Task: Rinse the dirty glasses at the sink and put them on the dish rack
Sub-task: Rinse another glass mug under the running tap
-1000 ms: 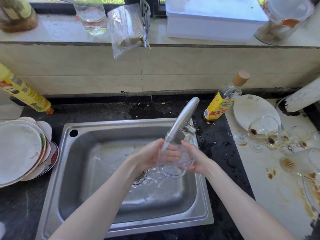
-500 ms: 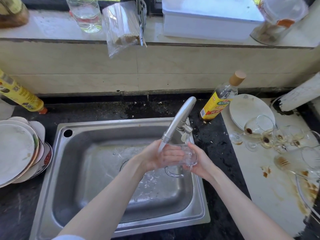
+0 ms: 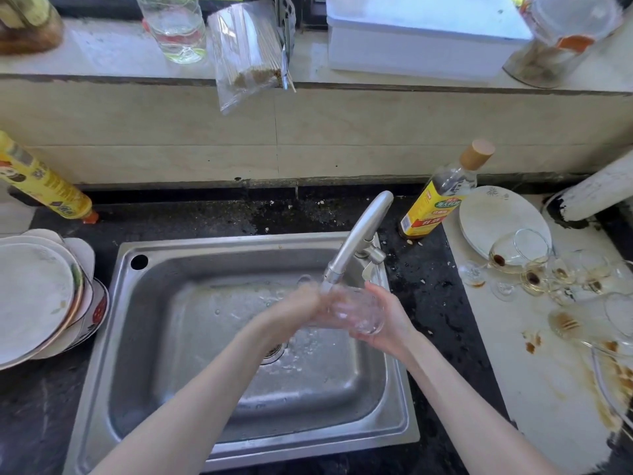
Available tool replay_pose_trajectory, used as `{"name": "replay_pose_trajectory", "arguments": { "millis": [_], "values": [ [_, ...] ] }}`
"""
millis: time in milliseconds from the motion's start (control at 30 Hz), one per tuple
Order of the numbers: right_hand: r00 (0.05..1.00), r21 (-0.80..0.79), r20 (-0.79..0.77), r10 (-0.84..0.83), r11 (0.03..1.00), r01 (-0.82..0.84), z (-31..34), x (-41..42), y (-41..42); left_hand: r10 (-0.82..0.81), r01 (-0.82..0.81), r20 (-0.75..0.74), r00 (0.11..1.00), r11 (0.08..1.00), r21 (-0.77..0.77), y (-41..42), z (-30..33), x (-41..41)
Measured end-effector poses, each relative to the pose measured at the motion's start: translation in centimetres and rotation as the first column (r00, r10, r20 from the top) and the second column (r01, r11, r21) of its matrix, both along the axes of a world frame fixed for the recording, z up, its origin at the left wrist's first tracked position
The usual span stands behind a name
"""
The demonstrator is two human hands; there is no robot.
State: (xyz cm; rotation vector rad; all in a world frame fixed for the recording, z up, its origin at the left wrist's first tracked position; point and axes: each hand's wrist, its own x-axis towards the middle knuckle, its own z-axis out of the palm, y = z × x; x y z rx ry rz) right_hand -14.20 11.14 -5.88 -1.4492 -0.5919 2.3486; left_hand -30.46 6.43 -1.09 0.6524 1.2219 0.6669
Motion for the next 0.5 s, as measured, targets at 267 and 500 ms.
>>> {"name": "replay_pose_trajectory", "arguments": {
  "millis": [267,500],
  "values": [
    [0.988,-0.134,0.148,-0.041,0.989,0.061,1.0,-1.5,0.7,-0.049,0.05,0.153,0.987,0.999,-0.005,-0.5,-0.8,0.5],
    [0.987,-0.39,0.161,0.001,0.919,0.063,1.4,-1.5,-0.6,-0.203,0.351,-0.464,0.862,0.9,0.258,-2.2,-2.0,-1.5]
  ]
}}
